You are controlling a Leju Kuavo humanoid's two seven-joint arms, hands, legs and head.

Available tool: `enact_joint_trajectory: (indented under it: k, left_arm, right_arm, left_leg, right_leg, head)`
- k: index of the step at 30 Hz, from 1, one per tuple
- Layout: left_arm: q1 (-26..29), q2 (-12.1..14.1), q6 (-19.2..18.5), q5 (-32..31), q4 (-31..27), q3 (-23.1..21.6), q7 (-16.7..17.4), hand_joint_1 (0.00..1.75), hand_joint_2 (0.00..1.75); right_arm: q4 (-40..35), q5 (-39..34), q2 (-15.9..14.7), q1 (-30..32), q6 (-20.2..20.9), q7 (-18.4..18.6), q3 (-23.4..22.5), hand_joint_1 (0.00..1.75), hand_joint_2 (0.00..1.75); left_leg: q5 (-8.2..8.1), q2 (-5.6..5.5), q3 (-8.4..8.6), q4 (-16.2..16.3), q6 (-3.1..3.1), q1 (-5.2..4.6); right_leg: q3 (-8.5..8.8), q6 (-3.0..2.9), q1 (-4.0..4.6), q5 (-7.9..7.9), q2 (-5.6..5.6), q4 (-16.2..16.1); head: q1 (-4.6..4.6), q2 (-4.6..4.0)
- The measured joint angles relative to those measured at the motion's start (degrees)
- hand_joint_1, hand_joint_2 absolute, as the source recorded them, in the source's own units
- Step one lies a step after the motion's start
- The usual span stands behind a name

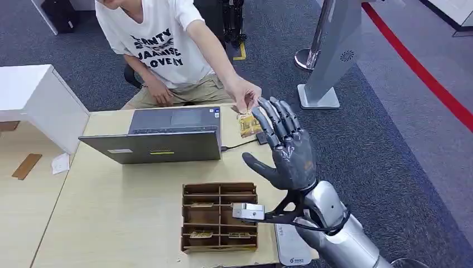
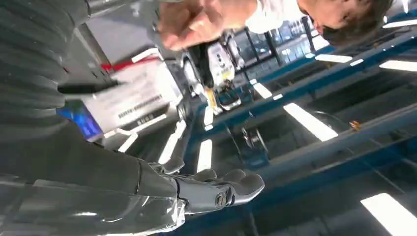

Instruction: Pass the card to the sensor for recognition and then transmit it.

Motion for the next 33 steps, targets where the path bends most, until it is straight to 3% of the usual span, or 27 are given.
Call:
enact_joint_trajectory:
  k: [10, 11, 12, 13, 14, 15, 33]
  left_arm:
    - [-0.6, -0.1, -0.4, -0.8, 0.0, -1.4, 0.7, 0.0, 0.0]
    - [-0.6, -0.1, -0.4, -0.8, 0.0, -1.6, 0.7, 0.0, 0.0]
    - [-0.6, -0.1, -0.4, -0.8, 0.0, -1.6, 0.7, 0.0, 0.0]
    - [-0.7, -0.1, -0.4, -0.8, 0.0, -1.7, 0.8, 0.0, 0.0]
    - [-0.7, -0.1, -0.4, -0.9, 0.0, -1.7, 0.9, 0.0, 0.0]
    - [-0.7, -0.1, -0.4, -0.9, 0.0, -1.9, 0.9, 0.0, 0.0]
    - [-0.7, -0.1, -0.6, -0.8, 0.0, -2.0, 0.9, 0.0, 0.0]
  right_arm:
    - [6.4, 9.7, 2.3, -6.9, -2.2, 4.2, 3.3, 0.0, 1.75]
    - [6.7, 10.2, 2.5, -7.3, -2.2, 4.5, 3.6, 0.4, 1.75]
    - [7.1, 10.5, 2.8, -7.6, -2.2, 4.7, 3.8, 1.03, 1.75]
    - [7.5, 10.7, 3.0, -7.9, -2.2, 4.8, 4.0, 1.48, 1.75]
    - [7.8, 10.9, 3.2, -8.2, -2.2, 4.9, 4.1, 1.66, 1.75]
    - [8.1, 10.9, 3.5, -8.4, -2.2, 5.0, 4.2, 1.73, 1.75]
    - [10.6, 11.8, 5.4, -9.2, -2.2, 5.9, 4.9, 1.75, 1.75]
  left_leg:
    - [0.0, -0.02, -0.01, 0.0, 0.0, 0.0]
    - [0.0, -0.02, -0.01, 0.0, 0.0, 0.0]
    - [0.0, -0.01, -0.01, 0.0, 0.0, 0.0]
    - [0.0, -0.01, 0.0, 0.0, 0.0, 0.0]
    - [0.0, -0.02, 0.0, 0.0, 0.0, 0.0]
    - [0.0, -0.02, 0.0, 0.0, 0.0, 0.0]
    - [0.0, -0.01, 0.0, 0.0, 0.0, 0.0]
  right_leg:
    - [0.0, 0.0, 0.0, 0.0, -0.01, 0.0]
    - [0.0, 0.0, 0.0, 0.0, -0.01, 0.0]
    - [0.0, 0.0, 0.0, 0.0, 0.0, 0.0]
    - [0.0, 0.0, 0.0, 0.0, 0.0, 0.0]
    - [0.0, 0.0, 0.0, 0.0, 0.0, 0.0]
    - [0.0, 0.0, 0.0, 0.0, -0.01, 0.0]
    - [0.0, 0.0, 0.0, 0.0, -0.01, 0.0]
  head:
    - [0.0, 0.0]
    - [0.0, 0.0]
    - [0.0, 0.0]
    - [0.0, 0.0]
    - [0.0, 0.0]
    - [0.0, 0.0]
    - [0.0, 0.0]
